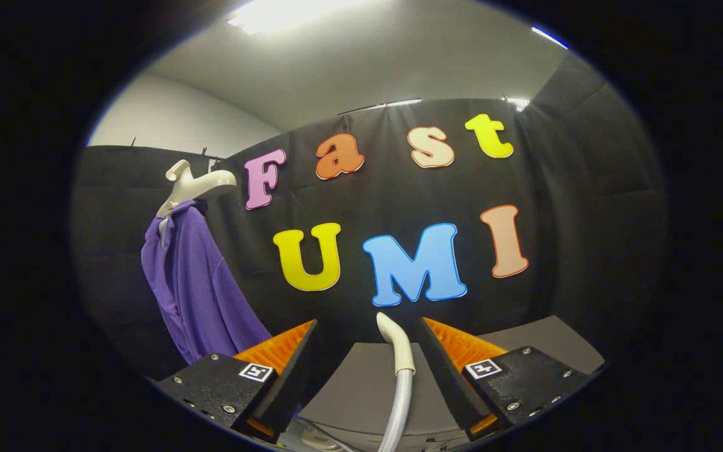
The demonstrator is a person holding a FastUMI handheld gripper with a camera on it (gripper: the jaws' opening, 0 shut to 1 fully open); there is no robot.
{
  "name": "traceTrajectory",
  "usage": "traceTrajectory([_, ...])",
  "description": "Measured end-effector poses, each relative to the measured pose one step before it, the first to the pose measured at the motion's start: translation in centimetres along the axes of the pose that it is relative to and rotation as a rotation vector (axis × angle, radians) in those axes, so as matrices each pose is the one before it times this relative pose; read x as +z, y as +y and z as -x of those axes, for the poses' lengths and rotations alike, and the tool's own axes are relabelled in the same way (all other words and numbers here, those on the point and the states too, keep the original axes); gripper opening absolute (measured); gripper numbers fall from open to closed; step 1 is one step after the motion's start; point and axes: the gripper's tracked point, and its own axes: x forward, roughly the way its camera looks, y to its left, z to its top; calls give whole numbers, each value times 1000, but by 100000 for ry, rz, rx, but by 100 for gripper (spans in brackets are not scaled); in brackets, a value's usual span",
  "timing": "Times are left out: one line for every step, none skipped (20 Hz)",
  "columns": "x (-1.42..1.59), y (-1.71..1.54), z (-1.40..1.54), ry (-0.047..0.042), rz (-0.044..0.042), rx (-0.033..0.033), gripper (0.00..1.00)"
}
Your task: Iron the clothes twice with a garment steamer, once on the left side and once on the right side.
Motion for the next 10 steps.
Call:
traceTrajectory([-269,-387,-1169,2248,-3093,1365,95])
traceTrajectory([-312,-242,-1074,1977,-3130,2093,95])
traceTrajectory([-157,-415,-1048,1896,-2709,1380,95])
traceTrajectory([-233,-563,-1073,2112,-2186,795,95])
traceTrajectory([-78,-531,-975,1685,-1935,759,95])
traceTrajectory([-158,-429,-1095,2041,-2085,747,95])
traceTrajectory([-330,-364,-1029,2713,-2044,1617,95])
traceTrajectory([-363,-425,-919,2261,-2620,982,95])
traceTrajectory([-314,-384,-971,2486,-2690,1368,95])
traceTrajectory([-395,-688,-924,2859,-2344,-143,95])
